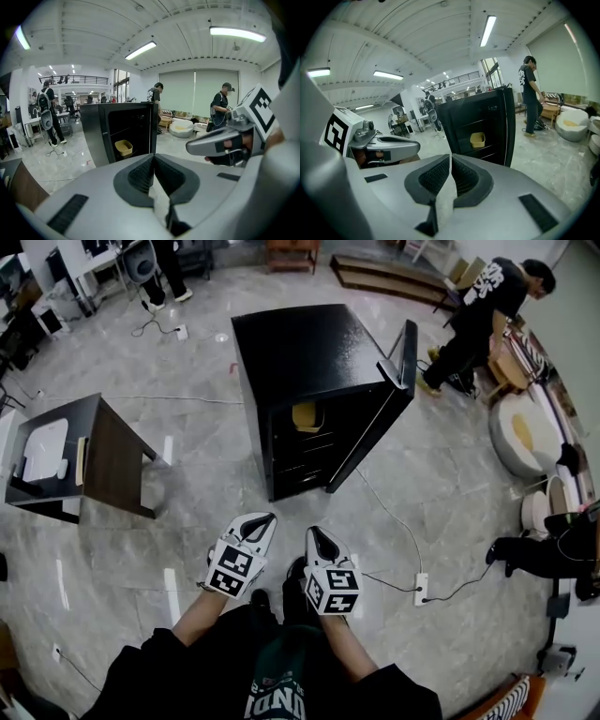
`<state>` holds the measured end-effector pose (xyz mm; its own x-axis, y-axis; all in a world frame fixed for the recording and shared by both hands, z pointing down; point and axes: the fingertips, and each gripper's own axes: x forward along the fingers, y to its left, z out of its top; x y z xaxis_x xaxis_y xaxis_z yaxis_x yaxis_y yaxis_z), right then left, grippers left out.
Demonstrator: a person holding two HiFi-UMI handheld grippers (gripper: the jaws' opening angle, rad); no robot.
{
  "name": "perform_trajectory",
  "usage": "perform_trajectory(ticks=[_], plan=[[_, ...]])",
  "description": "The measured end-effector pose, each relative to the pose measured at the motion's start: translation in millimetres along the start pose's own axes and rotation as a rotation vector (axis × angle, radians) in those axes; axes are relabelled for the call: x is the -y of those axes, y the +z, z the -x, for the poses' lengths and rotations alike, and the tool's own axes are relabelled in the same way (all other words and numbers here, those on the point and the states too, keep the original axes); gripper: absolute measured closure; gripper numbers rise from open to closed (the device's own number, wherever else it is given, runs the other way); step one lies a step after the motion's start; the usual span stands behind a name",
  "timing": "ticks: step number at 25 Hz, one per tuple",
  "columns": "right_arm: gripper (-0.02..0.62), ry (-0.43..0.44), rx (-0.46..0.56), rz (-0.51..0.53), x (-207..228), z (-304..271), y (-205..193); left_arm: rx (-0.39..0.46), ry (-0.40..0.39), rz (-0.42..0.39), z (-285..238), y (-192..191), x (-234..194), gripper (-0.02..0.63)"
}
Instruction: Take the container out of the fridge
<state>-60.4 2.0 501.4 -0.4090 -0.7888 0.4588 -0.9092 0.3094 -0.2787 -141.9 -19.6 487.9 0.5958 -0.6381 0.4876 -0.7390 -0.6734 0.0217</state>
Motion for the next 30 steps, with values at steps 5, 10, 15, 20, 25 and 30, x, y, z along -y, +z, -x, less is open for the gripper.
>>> perform_trajectory(ticks=[5, 10, 15, 20, 25, 30], plan=[[0.558, 0.023, -0.004, -0.003, 30.8, -24.7, 21.2, -0.019, 0.025, 0.010, -31.3, 11.6, -10.9, 0.592], [0.558, 0.058, -0.020, -0.011, 54.4, -48.8, 34.6, -0.039, 0.049, 0.019, -60.3, 23.1, -19.3, 0.592], [0.558, 0.103, -0.031, -0.013, 71.3, -71.5, 46.2, -0.055, 0.081, 0.023, -82.8, 32.5, -25.1, 0.592], [0.558, 0.134, -0.041, -0.012, 85.6, -90.1, 56.5, -0.069, 0.109, 0.031, -96.9, 38.4, -30.3, 0.592], [0.558, 0.142, -0.050, -0.014, 95.2, -101.7, 58.5, -0.079, 0.113, 0.035, -105.8, 38.7, -32.6, 0.592], [0.558, 0.136, -0.052, -0.019, 96.8, -110.8, 60.6, -0.086, 0.089, 0.032, -113.9, 37.4, -37.3, 0.592]])
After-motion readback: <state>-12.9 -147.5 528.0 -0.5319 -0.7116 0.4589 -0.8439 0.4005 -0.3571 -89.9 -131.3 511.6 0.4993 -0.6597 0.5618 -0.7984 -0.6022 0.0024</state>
